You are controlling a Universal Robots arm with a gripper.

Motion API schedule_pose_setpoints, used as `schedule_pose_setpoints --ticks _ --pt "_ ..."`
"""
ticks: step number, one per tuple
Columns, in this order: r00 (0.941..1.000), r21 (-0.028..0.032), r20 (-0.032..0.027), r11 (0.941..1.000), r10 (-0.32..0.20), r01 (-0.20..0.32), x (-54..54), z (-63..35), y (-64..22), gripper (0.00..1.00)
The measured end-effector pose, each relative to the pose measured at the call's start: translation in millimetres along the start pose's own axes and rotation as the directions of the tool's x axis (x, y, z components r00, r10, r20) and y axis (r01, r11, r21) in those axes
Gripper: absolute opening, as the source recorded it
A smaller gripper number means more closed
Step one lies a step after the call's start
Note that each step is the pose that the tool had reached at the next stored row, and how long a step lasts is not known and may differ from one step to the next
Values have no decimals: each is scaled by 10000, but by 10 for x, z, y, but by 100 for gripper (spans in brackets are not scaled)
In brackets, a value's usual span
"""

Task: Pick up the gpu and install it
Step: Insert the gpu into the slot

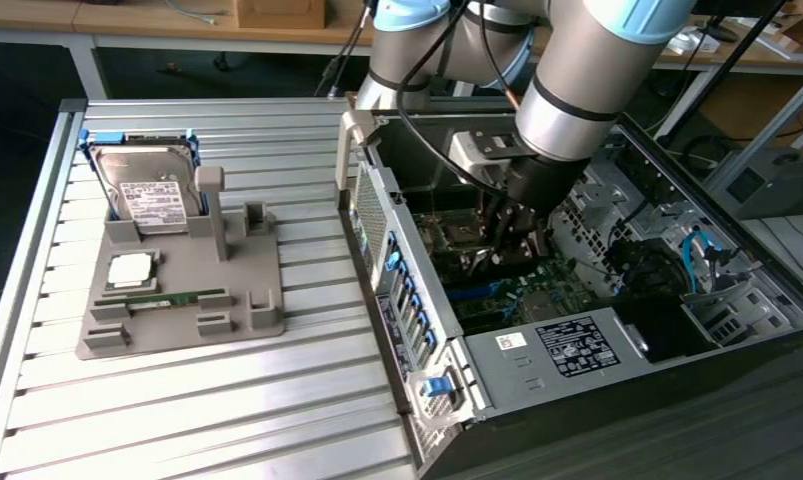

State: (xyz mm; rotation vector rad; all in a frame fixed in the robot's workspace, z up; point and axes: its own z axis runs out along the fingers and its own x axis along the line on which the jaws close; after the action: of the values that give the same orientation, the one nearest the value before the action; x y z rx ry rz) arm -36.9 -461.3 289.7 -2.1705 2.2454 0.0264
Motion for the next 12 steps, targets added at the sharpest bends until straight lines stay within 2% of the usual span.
schedule_pose_setpoints --ticks 12 --pt "10000 0 1 10000 -2 2 50 29 6 27"
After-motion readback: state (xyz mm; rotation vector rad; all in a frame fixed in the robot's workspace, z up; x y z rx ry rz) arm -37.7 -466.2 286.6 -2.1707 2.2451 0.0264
